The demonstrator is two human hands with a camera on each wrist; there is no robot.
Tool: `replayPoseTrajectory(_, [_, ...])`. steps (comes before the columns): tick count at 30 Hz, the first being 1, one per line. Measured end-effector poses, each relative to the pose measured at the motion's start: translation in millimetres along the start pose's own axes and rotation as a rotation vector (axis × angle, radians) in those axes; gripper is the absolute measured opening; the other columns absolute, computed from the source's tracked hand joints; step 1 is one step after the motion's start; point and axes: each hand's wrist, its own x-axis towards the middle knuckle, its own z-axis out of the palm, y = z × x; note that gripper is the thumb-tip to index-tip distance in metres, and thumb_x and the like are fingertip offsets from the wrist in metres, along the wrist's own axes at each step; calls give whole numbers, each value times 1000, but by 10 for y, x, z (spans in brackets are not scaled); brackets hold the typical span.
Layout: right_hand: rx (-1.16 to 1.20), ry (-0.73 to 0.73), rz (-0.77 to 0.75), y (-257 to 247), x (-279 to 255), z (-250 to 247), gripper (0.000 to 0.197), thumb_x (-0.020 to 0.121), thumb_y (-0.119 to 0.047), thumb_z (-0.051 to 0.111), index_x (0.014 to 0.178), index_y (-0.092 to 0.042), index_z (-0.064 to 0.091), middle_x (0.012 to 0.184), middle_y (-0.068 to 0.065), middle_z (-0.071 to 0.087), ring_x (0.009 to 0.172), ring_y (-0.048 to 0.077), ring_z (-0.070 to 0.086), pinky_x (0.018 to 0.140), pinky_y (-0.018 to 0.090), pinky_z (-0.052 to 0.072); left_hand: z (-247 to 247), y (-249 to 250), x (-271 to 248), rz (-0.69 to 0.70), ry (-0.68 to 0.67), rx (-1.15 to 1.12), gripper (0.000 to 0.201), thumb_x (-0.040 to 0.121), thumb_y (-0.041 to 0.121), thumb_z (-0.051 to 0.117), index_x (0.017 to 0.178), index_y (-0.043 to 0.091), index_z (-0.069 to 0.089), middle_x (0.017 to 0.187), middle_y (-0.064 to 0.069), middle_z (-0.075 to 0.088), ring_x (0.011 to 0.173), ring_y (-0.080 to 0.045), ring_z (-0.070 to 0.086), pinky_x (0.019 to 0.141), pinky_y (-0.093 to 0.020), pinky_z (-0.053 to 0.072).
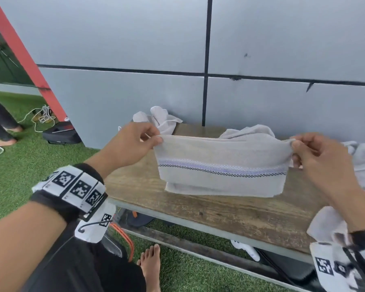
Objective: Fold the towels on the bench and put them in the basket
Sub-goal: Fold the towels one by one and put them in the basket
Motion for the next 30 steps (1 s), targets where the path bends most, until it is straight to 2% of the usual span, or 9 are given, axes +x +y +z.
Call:
replayPoseTrajectory(3, [79, 22, 21, -288, 420, 2, 18, 100, -11, 59, 86, -21, 63, 80, 14, 68, 61, 16, 66, 74, 33, 62, -259, 250, 412, 12, 123, -4, 10, 92, 23, 70, 84, 17, 68, 73, 10, 64, 51, 2, 54, 55, -14, 43])
replayPoseTrajectory(7, [268, 43, 26, -710, 881, -37, 16, 102, -5, 55, 88, -12, 61, 86, 14, 64, 70, 15, 70, 81, 34, 63, -630, 550, 868, 69, 242, 25, 9, 88, 23, 74, 83, 16, 72, 71, 9, 63, 57, 0, 54, 60, -22, 41])
replayPoseTrajectory(11, [391, 132, -74, -1103, 1001, -136, 12, 101, -3, 54, 93, -10, 59, 93, 13, 60, 77, 15, 69, 83, 30, 61, -955, 805, 1000, 143, 428, -6, 13, 89, 25, 73, 90, 12, 75, 70, 14, 61, 57, 2, 53, 58, -18, 40])
replayPoseTrajectory(14, [361, 169, -171, -1181, 901, -237, 16, 101, -4, 53, 92, -15, 60, 91, 5, 62, 82, 16, 69, 84, 29, 60, -1081, 873, 812, 167, 442, -18, 11, 91, 28, 70, 88, 18, 72, 72, 12, 63, 55, 0, 56, 48, -10, 40])
replayPoseTrajectory(17, [153, 141, -214, -1017, 658, -295, 12, 101, -10, 55, 95, -16, 62, 92, 0, 65, 84, 15, 66, 90, 37, 58, -1033, 703, 489, 184, 326, -83, 10, 94, 25, 69, 87, 18, 69, 80, -2, 69, 67, -12, 64, 51, -8, 46])
replayPoseTrajectory(20, [-33, -32, -155, -711, 276, -284, 11, 101, -13, 56, 94, -16, 63, 89, 2, 68, 83, 22, 63, 85, 44, 50, -758, 289, 159, 122, 76, -116, 12, 94, 21, 68, 82, 21, 68, 80, -8, 71, 71, -17, 64, 73, -34, 58])
replayPoseTrajectory(23, [-138, -355, -61, -356, -158, -229, 17, 103, -15, 53, 89, -19, 62, 83, 6, 64, 79, 22, 58, 83, 47, 48, -502, -97, -143, 50, -216, -53, 13, 95, 26, 67, 82, 26, 67, 80, -6, 73, 76, -30, 68, 78, -45, 55])
replayPoseTrajectory(27, [-263, -742, 133, -73, -636, -167, 23, 102, -17, 53, 82, -25, 61, 72, -13, 58, 72, 9, 52, 75, 34, 47, -175, -438, -578, -49, -613, 164, 15, 94, 40, 66, 81, 33, 64, 68, 10, 70, 67, -5, 65, 73, -31, 50])
replayPoseTrajectory(30, [-223, -919, 275, 8, -868, -125, 18, 102, -10, 51, 87, -15, 60, 74, -11, 58, 74, 7, 55, 78, 33, 53, -448, -269, -564, -63, -818, 3, 8, 97, 32, 64, 90, 27, 64, 69, 13, 71, 68, -2, 66, 71, -24, 49])
